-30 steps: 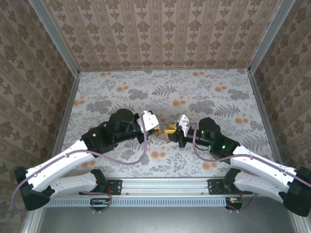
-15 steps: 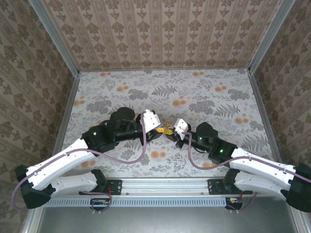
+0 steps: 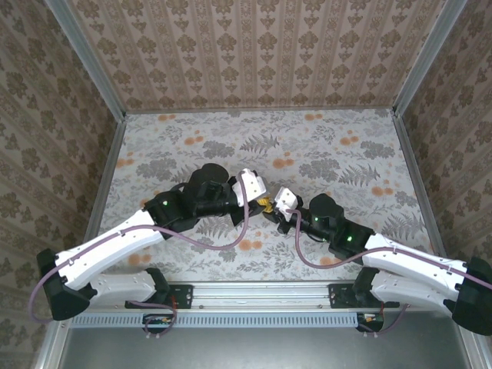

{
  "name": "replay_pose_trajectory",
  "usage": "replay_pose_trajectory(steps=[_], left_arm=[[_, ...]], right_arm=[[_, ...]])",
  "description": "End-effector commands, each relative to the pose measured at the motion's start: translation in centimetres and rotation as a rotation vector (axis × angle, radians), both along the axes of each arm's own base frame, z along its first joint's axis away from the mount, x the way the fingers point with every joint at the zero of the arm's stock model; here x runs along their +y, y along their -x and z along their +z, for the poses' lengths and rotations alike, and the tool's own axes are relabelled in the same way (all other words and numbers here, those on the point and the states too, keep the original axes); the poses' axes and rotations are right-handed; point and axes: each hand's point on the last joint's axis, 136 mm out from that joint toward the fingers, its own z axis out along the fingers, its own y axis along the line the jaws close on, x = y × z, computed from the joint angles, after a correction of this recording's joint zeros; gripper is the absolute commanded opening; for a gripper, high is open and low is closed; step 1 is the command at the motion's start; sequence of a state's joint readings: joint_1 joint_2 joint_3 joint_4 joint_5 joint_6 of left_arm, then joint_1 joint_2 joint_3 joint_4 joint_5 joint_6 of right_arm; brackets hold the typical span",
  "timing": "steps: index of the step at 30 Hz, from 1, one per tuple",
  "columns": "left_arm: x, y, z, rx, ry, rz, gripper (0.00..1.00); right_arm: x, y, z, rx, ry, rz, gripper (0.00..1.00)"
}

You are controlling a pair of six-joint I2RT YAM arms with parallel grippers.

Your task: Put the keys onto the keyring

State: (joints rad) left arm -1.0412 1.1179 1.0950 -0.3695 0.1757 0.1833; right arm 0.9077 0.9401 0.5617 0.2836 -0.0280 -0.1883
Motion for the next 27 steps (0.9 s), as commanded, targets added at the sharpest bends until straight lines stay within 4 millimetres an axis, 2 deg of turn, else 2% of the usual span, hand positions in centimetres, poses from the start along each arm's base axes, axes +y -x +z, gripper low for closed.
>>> replay_pose_trajectory(steps=[1,3,5,27], left_arm=[[0.0,-0.7,0.5,-0.009,-0.007,0.037,0.18],[0.2,-0.8,0.5,-0.010,-0.008,0.039,0.12],[0.3,-0.7,0.7,-0.012,-0.002,0.038,0.00],[3.2,-0.2,1.6,-0.030,0.002,0.083,0.00]], right_arm=[[0.1,-0.1,2.5,-0.067,-0.046,-0.002,0.00],[0.1,-0.1,2.4,-0.067,-0.043,-0.002,0.00],[0.1,-0.1,2.4,-0.067,-0.044,-0.004,0.00],[-0.6,-0.4,2.8,-0.064,-0.068,-0.047,0.00]])
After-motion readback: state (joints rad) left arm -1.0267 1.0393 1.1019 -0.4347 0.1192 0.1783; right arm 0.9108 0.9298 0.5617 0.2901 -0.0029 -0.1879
